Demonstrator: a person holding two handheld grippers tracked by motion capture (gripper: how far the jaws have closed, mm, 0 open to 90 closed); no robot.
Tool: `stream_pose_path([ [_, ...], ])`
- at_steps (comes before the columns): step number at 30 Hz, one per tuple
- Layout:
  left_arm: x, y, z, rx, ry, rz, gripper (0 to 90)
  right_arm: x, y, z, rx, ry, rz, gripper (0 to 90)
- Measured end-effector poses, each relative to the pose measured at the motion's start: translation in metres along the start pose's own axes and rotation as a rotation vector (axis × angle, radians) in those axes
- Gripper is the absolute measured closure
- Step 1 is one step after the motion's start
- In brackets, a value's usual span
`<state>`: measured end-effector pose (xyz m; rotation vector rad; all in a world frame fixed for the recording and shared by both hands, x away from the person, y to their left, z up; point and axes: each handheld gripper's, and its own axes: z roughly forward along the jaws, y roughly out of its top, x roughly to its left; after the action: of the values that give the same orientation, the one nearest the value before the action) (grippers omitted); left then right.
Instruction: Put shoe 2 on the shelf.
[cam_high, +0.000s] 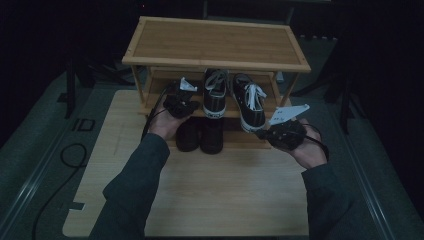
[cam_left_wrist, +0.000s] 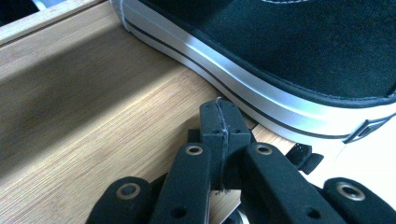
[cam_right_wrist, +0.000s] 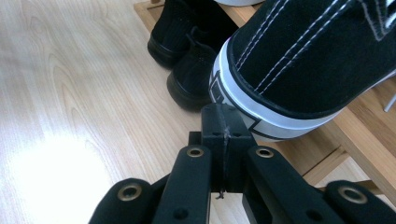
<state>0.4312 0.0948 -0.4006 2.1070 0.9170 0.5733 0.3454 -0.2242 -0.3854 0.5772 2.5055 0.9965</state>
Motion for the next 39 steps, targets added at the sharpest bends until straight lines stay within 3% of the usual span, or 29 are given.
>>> stream_pose_path([
  [11,0.0,0.0,0.0,0.002,0.0,0.003,90.0,-0.001,0.003,0.0,-0.014,-0.004,0.01,90.0],
  [16,0.0,0.0,0.0,0.002,-0.001,0.005,90.0,-0.001,0.007,0.002,-0.015,-0.033,0.012,90.0],
  [39,0.001,0.0,0.0,0.001,-0.003,0.008,90.0,-0.001,0.016,0.002,-0.051,-0.066,0.017,90.0],
])
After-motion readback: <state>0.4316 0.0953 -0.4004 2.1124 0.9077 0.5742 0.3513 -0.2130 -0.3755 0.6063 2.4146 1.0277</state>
